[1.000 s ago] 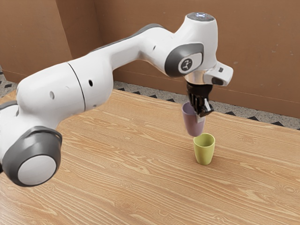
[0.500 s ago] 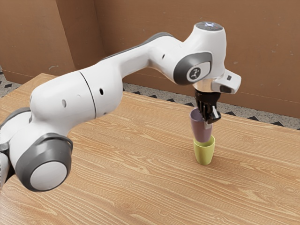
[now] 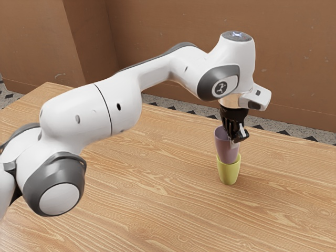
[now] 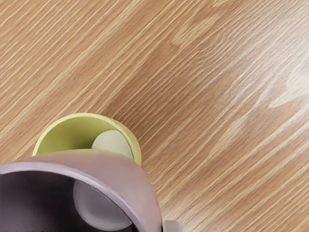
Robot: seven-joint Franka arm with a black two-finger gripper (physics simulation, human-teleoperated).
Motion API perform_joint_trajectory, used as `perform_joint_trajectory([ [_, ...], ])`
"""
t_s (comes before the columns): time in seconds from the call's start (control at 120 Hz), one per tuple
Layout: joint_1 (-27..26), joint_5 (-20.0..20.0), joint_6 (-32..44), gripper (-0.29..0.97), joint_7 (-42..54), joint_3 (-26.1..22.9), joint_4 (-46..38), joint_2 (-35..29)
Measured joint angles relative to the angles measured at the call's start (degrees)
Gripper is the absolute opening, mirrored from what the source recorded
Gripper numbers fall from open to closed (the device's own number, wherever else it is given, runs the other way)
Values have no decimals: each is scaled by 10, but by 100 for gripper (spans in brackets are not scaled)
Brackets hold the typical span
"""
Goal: Place the left cup onto the right cup
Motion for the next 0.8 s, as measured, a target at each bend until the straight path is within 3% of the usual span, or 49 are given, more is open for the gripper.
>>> perform_joint_trajectory([
  [0.8,16,27,16,-11,4,-26,14,12],
])
